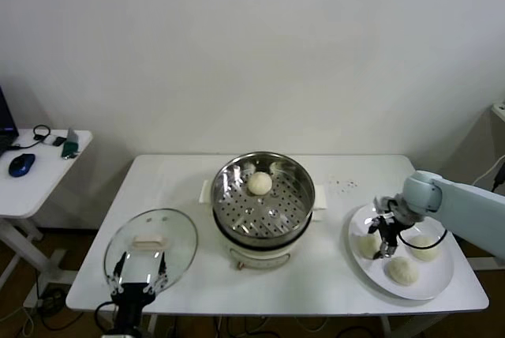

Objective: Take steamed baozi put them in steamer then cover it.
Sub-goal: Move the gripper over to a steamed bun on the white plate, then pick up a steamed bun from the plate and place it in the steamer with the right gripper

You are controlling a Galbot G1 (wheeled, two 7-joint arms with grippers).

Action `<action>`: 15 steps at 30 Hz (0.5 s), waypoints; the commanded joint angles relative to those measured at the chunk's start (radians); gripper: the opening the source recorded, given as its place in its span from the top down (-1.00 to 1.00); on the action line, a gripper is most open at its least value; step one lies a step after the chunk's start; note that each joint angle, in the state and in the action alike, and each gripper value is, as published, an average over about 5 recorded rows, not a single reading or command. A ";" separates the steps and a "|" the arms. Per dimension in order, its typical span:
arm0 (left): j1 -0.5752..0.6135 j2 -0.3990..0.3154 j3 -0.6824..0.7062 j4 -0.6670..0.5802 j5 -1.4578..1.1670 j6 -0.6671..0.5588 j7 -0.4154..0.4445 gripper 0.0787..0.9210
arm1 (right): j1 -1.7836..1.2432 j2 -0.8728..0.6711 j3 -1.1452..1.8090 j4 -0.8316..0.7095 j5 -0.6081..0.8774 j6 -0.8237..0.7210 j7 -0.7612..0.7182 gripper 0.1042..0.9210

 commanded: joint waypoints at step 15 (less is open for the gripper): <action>0.033 0.010 0.015 -0.025 0.008 -0.013 0.004 -0.77 | 0.867 0.239 -0.570 0.049 0.638 -0.006 0.011 -0.43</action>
